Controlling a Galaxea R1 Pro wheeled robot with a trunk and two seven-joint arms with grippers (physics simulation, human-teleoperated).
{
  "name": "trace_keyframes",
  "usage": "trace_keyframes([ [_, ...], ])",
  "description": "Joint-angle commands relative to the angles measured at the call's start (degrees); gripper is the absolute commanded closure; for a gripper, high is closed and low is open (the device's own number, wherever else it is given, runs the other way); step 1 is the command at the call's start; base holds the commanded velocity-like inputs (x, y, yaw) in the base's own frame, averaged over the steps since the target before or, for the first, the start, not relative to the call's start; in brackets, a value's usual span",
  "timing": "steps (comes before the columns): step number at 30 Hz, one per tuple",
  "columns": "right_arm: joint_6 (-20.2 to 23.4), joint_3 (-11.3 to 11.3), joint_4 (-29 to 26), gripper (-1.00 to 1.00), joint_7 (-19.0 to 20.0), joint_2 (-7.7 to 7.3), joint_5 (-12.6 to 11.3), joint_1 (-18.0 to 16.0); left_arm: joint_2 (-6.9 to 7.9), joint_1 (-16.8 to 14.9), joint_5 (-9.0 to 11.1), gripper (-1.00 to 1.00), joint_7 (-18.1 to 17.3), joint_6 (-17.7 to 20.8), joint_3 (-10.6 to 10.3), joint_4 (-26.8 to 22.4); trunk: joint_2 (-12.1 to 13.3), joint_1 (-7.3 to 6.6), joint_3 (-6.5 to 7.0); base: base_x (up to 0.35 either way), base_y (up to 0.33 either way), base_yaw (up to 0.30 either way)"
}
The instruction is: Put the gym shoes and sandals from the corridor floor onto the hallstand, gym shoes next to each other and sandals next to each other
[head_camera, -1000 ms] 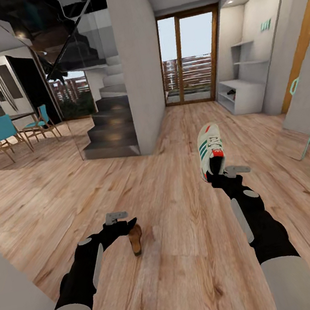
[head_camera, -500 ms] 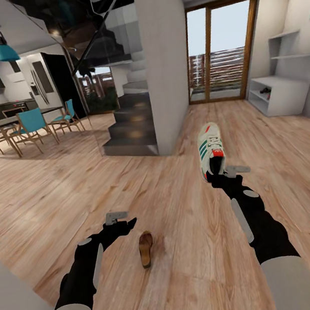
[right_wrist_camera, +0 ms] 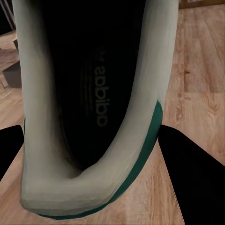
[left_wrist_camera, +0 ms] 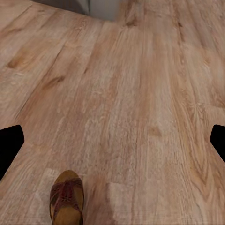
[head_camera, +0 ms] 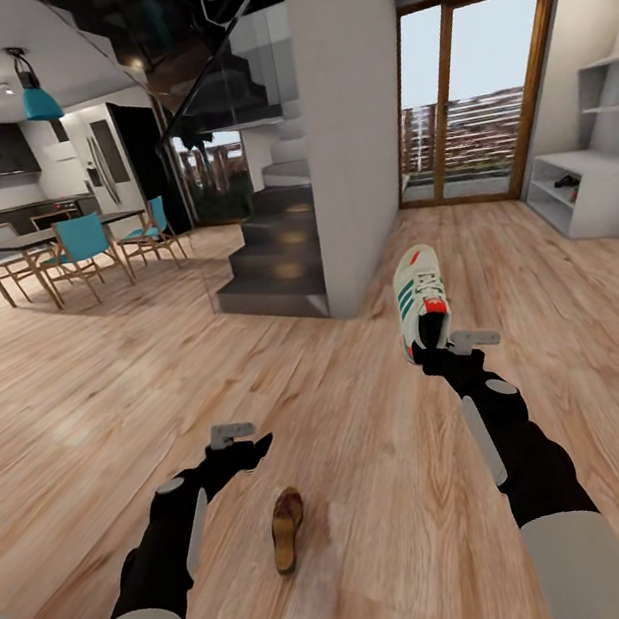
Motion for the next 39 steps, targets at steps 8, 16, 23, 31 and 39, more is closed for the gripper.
trace_keyframes([
  [8,0.29,-0.03,-0.08,1.0,-0.18,0.03,-0.08,-0.03,-0.13,0.1,-0.59,-1.0,10.82,-15.63,0.31,5.68,-0.02,0.02,-0.06,0.279,-0.218,0.001],
  [16,0.29,-0.03,-0.08,1.0,-0.18,0.03,-0.08,-0.03,-0.09,0.11,-0.57,-1.0,21.33,-26.42,0.13,12.8,-0.02,0.02,-0.06,0.184,-0.094,0.0],
  [23,0.29,-0.03,-0.08,1.0,-0.18,0.03,-0.08,-0.03,-0.08,0.11,-0.56,-1.0,21.81,-27.13,0.15,13.29,-0.02,0.02,-0.06,0.016,-0.005,0.0],
  [31,0.29,-0.11,-0.1,1.0,-0.18,0.03,0.0,-0.03,-0.22,0.11,-0.53,-1.0,21.84,-27.17,0.01,13.32,-0.83,0.46,-0.42,0.001,0.0,0.0],
  [39,0.29,-0.12,-0.17,1.0,-0.18,0.03,0.0,-0.03,-1.21,0.11,-0.53,-1.0,21.91,-27.17,-0.03,13.32,-4.03,2.21,-2.38,0.0,0.0,0.0],
])
